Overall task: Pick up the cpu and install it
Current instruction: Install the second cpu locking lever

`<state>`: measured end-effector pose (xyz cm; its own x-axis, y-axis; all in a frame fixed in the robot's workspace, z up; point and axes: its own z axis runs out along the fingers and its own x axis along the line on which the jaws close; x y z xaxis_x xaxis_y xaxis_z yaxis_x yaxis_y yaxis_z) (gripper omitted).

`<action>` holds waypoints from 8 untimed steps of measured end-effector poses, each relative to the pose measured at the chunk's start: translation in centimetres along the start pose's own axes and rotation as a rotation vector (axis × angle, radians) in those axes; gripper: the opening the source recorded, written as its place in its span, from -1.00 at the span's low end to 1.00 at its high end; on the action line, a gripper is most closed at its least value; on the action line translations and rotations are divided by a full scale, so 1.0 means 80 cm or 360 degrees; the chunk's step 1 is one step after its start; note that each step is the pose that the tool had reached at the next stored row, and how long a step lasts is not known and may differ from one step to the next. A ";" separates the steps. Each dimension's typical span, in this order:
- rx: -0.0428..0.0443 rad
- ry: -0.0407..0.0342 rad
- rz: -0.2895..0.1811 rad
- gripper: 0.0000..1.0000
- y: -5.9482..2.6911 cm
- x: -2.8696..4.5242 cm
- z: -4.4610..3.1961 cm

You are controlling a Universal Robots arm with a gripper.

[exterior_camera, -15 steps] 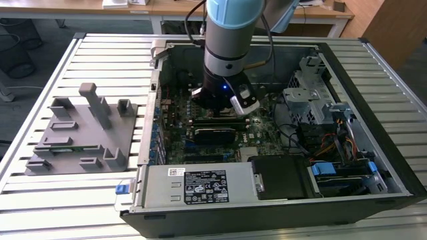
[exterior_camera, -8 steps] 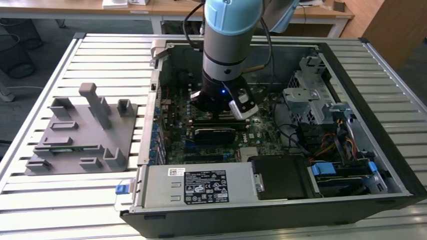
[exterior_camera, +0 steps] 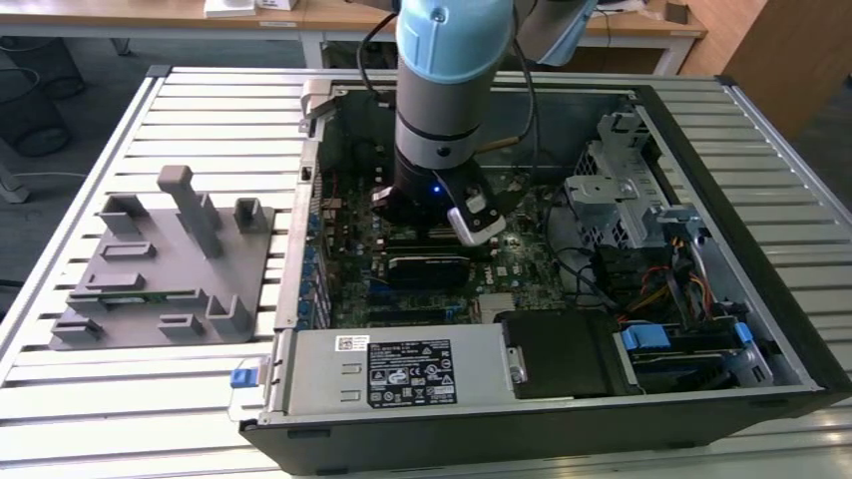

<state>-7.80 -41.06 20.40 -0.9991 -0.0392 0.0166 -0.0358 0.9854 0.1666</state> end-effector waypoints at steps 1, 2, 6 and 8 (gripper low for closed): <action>-0.0004 0.0000 0.0000 -0.79 0.000 0.0013 0.0009; -0.0009 0.0000 0.0000 -0.79 -0.001 0.0029 0.0017; -0.0033 -0.0001 -0.0001 -0.79 -0.003 0.0066 0.0050; -0.0044 -0.0002 -0.0001 -0.79 -0.003 0.0077 0.0069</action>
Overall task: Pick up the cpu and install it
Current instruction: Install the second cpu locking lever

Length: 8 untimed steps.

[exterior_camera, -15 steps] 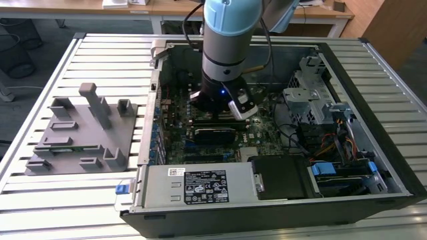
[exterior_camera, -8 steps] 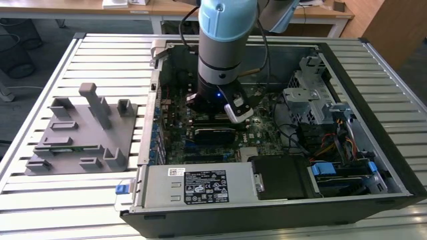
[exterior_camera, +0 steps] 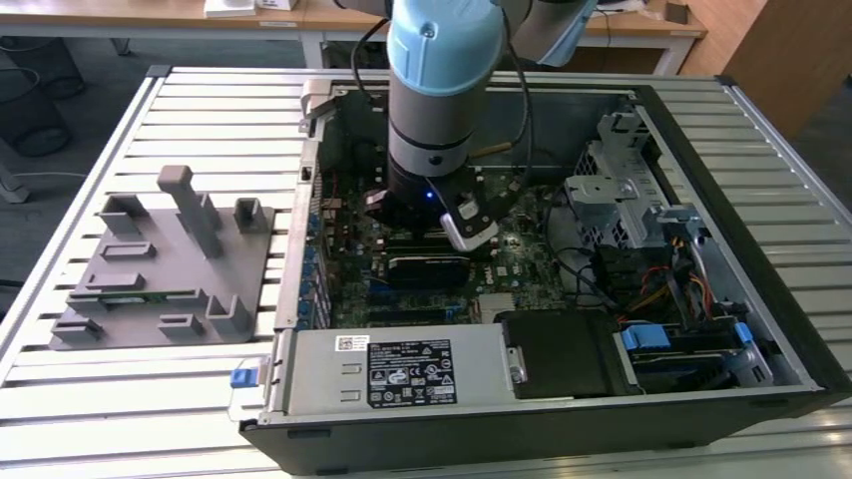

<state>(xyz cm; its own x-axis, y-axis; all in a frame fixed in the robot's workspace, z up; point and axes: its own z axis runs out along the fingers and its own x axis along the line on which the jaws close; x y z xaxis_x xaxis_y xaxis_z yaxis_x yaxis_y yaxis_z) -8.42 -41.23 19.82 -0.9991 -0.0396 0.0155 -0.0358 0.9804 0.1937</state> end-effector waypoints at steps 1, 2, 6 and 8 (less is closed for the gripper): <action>-0.0005 0.0000 0.0000 -0.79 0.000 0.0008 0.0009; -0.0011 0.0000 0.0000 -0.79 0.000 0.0020 0.0018; -0.0026 0.0000 -0.0001 -0.79 -0.001 0.0060 0.0052; -0.0034 -0.0001 -0.0001 -0.79 -0.001 0.0069 0.0063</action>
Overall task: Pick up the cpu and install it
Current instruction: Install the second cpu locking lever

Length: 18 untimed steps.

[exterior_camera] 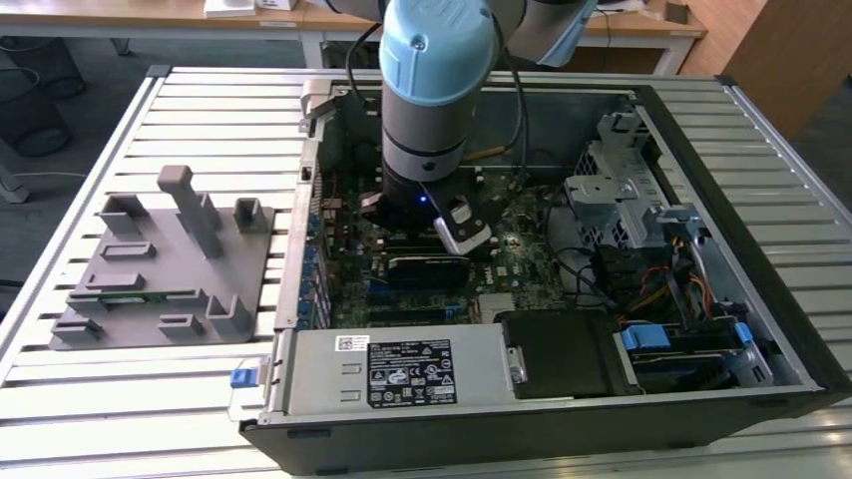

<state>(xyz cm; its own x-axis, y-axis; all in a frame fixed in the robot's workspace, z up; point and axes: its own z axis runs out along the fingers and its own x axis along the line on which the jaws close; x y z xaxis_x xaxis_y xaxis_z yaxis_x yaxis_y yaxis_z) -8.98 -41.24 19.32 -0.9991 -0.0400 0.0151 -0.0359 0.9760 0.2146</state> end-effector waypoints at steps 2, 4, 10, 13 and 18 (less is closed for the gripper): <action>-0.0015 -0.0001 0.0000 -0.79 0.000 0.0003 0.0004; -0.0024 -0.0002 0.0000 -0.79 0.000 0.0003 0.0003; -0.0023 -0.0001 -0.0001 -0.79 0.002 0.0003 -0.0068; -0.0021 -0.0002 0.0000 -0.79 0.002 0.0004 -0.0081; -0.0020 -0.0002 0.0004 -0.79 -0.004 0.0006 -0.0095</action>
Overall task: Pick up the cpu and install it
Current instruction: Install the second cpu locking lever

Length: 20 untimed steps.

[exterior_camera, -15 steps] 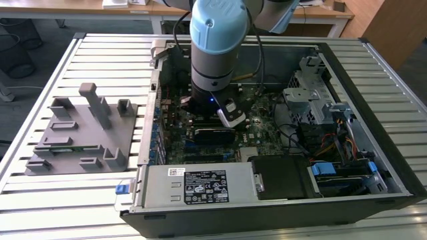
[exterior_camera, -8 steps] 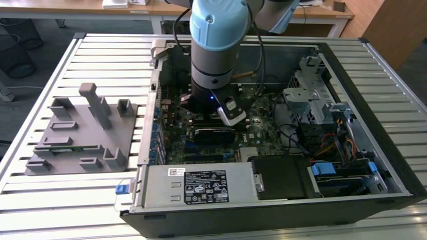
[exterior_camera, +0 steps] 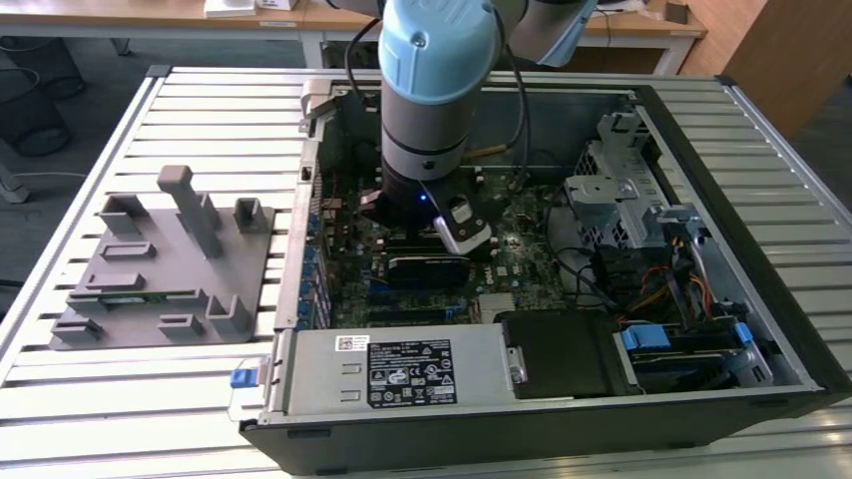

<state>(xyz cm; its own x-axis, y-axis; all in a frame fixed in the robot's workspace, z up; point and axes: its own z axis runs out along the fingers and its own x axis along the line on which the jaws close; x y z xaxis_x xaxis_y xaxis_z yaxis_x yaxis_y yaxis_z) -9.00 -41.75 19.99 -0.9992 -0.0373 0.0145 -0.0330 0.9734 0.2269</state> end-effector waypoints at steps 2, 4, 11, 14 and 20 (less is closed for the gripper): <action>0.0000 0.0000 0.0002 -0.79 -0.003 0.0001 -0.0006; 0.0000 0.0000 0.0003 -0.79 -0.004 0.0002 -0.0010; -0.0038 -0.0002 0.0003 -0.79 -0.005 -0.0006 0.0026; -0.0064 -0.0003 0.0003 -0.79 -0.006 -0.0007 0.0058; -0.0093 -0.0004 0.0002 -0.79 -0.007 -0.0007 0.0099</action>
<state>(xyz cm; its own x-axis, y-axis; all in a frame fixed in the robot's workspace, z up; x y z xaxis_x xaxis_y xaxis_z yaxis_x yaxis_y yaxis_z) -8.94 -42.14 19.08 -0.9993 -0.0355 0.0125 -0.0305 0.9585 0.2833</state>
